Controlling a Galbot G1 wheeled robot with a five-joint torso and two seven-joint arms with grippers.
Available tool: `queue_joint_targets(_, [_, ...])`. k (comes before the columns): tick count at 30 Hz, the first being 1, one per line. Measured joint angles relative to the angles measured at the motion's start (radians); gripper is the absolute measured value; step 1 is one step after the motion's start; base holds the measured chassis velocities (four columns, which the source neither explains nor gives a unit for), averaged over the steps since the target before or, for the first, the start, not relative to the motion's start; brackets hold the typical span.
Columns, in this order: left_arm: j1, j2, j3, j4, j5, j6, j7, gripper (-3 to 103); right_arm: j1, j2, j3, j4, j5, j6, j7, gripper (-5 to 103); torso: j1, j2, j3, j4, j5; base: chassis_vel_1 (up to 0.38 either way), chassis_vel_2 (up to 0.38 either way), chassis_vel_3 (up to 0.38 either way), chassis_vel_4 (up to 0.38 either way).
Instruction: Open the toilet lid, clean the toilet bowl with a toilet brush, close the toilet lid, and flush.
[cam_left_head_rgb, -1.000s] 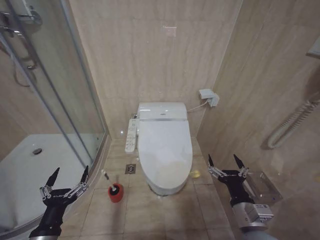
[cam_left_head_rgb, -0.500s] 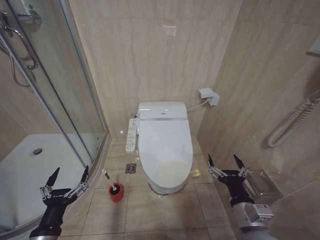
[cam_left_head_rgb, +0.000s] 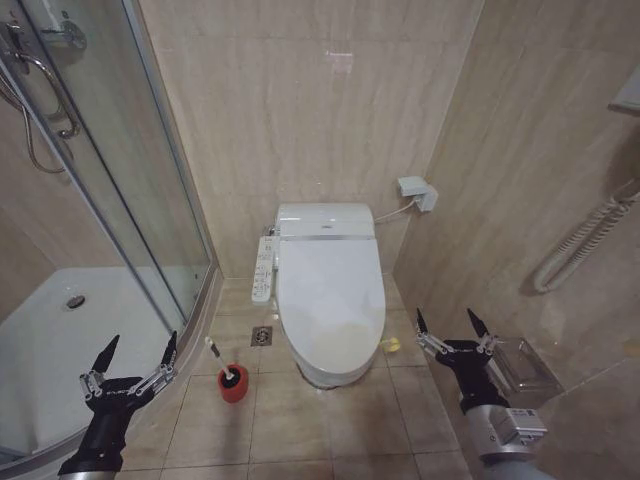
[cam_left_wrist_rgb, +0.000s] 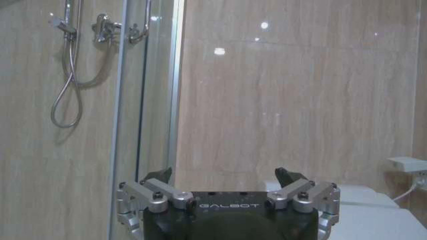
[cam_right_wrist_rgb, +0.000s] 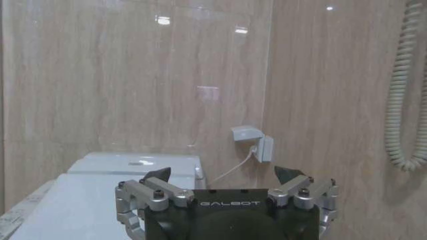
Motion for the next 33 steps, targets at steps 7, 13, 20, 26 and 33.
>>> queue_joint_targets(7, [0.000, 0.000, 0.000, 0.000, 0.000, 0.000, 0.000, 100, 0.000, 0.000, 0.000, 0.000, 0.000, 0.000, 0.000, 100, 0.000, 0.000, 0.000, -0.0001, 0.0006, -0.071, -0.079, 0.086, 0.078])
queue_joint_targets(13, [0.000, 0.000, 0.000, 0.000, 0.000, 0.000, 0.000, 100, 0.000, 0.000, 0.000, 0.000, 0.000, 0.000, 0.000, 100, 0.000, 0.000, 0.000, 0.0000, 0.0001, -0.009, -0.019, 0.000, 0.009])
queue_joint_targets(20, [0.000, 0.000, 0.000, 0.000, 0.000, 0.000, 0.000, 100, 0.000, 0.000, 0.000, 0.000, 0.000, 0.000, 0.000, 100, 0.000, 0.000, 0.000, 0.0000, 0.0001, 0.000, 0.000, 0.000, 0.000])
queue_joint_targets(26, [0.000, 0.000, 0.000, 0.000, 0.000, 0.000, 0.000, 100, 0.000, 0.000, 0.000, 0.000, 0.000, 0.000, 0.000, 100, 0.000, 0.000, 0.000, 0.0001, 0.0002, 0.009, -0.068, -0.010, 0.043])
queue_joint_targets(33, [0.000, 0.000, 0.000, 0.000, 0.000, 0.000, 0.000, 100, 0.000, 0.000, 0.000, 0.000, 0.000, 0.000, 0.000, 100, 0.000, 0.000, 0.000, -0.0001, 0.0003, 0.001, -0.096, -0.007, 0.084])
